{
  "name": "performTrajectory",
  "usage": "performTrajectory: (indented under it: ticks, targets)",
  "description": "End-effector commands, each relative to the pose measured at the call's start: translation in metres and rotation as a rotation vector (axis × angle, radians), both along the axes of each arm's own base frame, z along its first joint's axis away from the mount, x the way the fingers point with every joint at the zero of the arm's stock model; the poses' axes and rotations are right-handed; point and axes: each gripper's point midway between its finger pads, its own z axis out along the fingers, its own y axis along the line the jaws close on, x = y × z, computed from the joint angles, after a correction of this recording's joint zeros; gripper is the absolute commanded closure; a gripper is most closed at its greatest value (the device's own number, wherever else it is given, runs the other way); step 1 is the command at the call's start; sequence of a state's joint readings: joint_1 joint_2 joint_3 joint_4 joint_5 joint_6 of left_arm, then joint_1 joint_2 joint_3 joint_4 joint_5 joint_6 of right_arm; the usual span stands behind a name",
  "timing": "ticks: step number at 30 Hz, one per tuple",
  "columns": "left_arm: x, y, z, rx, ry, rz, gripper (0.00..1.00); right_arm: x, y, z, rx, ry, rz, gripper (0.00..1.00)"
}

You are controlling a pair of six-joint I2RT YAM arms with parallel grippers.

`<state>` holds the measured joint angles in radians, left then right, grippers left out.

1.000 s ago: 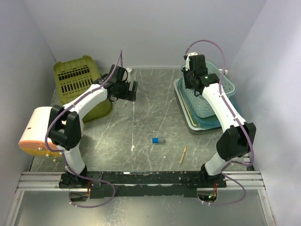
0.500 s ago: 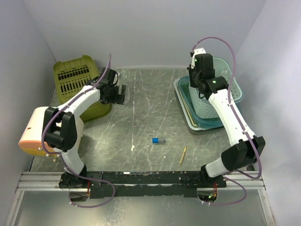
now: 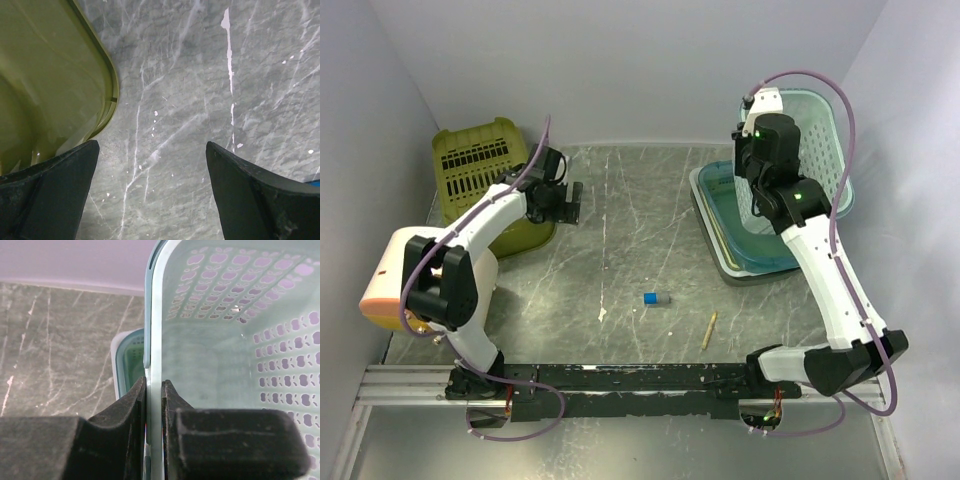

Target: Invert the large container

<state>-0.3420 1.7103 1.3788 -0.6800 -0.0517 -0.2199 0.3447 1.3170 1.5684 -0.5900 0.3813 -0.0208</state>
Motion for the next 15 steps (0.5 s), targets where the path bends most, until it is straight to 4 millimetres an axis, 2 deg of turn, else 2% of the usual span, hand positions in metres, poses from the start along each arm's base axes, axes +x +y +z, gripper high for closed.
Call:
performTrajectory:
  ticks: [1,5,8,12,15]
  targets:
    - [0.009,-0.013,0.038,-0.087,-0.101,-0.018,0.00,-0.001,0.008,0.041,0.049,-0.135,0.047,1.00]
    - [0.025,-0.046,0.069,-0.111,-0.234,-0.062,0.00,-0.001,0.017,0.040,0.085,-0.145,0.087,1.00]
    - [0.038,-0.068,0.077,-0.040,-0.319,-0.088,0.00,0.000,0.020,0.033,0.092,-0.128,0.101,1.00]
    - [0.063,-0.068,0.080,0.007,-0.385,-0.053,0.00,-0.002,0.019,0.030,0.089,-0.118,0.098,1.00]
    - [0.081,-0.064,0.075,0.056,-0.411,-0.034,0.01,-0.004,0.019,0.029,0.092,-0.123,0.098,1.00]
